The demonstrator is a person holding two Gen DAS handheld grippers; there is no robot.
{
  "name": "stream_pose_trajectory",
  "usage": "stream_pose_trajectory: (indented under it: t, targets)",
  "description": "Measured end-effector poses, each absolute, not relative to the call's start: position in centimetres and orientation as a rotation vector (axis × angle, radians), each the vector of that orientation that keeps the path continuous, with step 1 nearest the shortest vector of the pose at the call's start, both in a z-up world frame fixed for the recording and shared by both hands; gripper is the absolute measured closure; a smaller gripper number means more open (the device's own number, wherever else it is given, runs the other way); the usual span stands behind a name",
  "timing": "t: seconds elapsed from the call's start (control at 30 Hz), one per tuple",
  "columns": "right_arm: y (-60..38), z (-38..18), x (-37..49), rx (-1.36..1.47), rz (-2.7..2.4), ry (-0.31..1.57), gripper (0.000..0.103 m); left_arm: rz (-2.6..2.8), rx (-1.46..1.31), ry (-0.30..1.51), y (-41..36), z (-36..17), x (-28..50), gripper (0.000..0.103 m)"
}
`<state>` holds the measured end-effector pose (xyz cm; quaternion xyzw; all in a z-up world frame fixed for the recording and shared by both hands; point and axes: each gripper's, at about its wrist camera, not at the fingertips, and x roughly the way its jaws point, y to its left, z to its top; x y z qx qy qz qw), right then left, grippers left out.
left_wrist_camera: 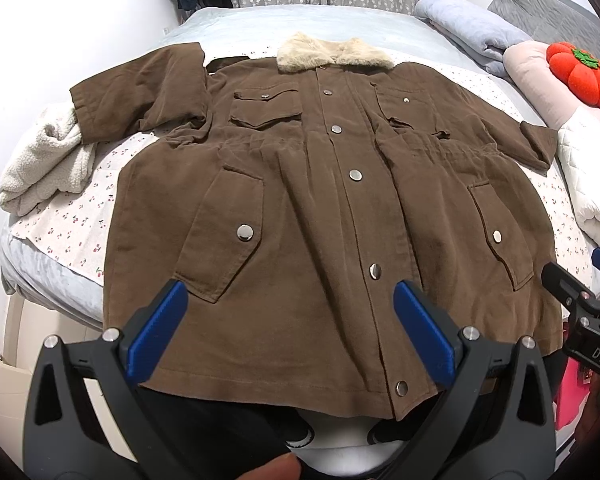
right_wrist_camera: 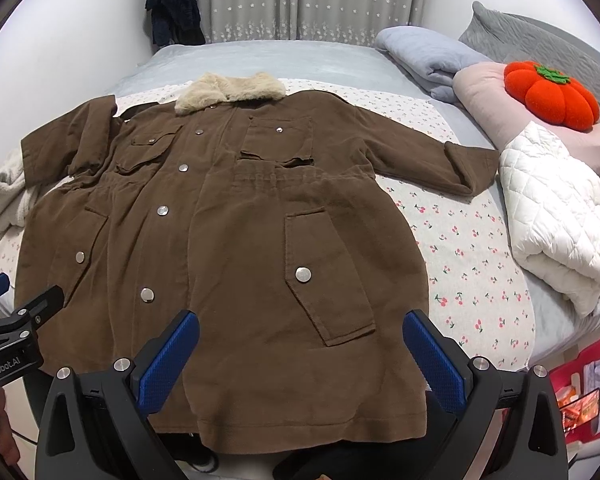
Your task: Fold large clothes
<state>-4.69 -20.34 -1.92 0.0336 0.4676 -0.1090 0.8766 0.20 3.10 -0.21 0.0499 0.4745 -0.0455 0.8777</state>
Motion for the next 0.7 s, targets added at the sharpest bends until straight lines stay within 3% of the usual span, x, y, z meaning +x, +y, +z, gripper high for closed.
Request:
stream_pose_trajectory:
  t: [0.7]
  targets:
    - [-20.37,-1.96,-4.68,0.073,-0.231,0.978,0.000,-0.095,0.106,0.991,2.98,-0.23,0.38,0.001]
